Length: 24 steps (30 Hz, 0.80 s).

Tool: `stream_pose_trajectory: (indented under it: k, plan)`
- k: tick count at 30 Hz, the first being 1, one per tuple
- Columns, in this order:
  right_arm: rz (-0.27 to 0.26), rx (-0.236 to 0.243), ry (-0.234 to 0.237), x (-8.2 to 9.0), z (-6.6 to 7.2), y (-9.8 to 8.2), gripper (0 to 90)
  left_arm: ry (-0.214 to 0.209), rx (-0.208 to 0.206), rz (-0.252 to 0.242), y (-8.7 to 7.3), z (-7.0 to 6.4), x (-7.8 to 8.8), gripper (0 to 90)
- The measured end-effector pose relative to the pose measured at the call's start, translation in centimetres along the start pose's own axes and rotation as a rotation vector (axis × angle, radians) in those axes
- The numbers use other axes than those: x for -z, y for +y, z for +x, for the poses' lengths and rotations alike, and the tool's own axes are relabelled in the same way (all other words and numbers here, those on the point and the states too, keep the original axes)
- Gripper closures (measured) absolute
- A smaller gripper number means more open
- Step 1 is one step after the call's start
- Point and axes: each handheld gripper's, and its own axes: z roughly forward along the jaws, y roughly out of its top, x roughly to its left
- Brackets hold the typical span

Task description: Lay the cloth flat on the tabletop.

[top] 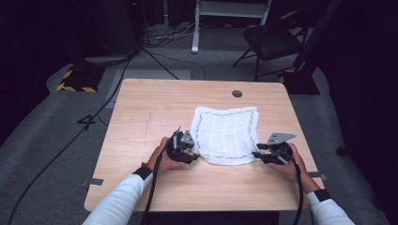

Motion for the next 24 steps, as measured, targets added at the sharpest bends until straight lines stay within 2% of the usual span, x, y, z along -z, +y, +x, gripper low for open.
stream_pose_trajectory:
  k: [1, 7, 8, 10, 15, 17, 19, 21, 24]
  plan:
    - [0.003, -0.007, -0.003, -0.1, -0.1, -0.1, 56.4, 0.005, -0.007, -0.002, 0.0, 0.1, -0.1, 48.5]
    - [0.023, -0.033, -0.016, -0.3, -0.5, -0.5, 56.7, 0.036, -0.079, 0.000, 0.7, 0.0, -0.6, 73.1]
    - [0.025, -0.046, -0.020, -0.3, -0.6, -0.7, 56.0, 0.034, -0.075, 0.005, 0.9, 0.0, -0.6, 75.5]
    - [0.022, -0.061, -0.021, -0.4, -0.8, -0.8, 55.0, 0.020, -0.075, -0.014, 1.1, 0.1, -0.2, 80.0]
    - [0.027, -0.072, -0.044, -0.3, -0.9, -0.9, 53.6, 0.006, -0.057, -0.100, 1.4, 0.5, 1.9, 82.6]
    - [0.029, -0.074, -0.052, -0.2, -0.9, -0.9, 57.9, -0.011, -0.043, -0.131, 1.5, 0.6, 3.0, 82.5]
    - [0.030, -0.069, -0.060, 0.0, -0.9, -0.9, 61.2, 0.002, -0.036, -0.151, 1.8, 0.7, 3.7, 82.2]
    - [0.034, -0.065, -0.080, -0.1, -0.9, -0.8, 63.1, 0.018, -0.028, -0.162, 2.1, 0.9, 3.8, 81.6]
    - [0.029, -0.092, -0.088, -0.5, -1.2, -0.7, 65.5, 0.029, -0.021, -0.144, 3.1, 1.6, 2.8, 82.0]
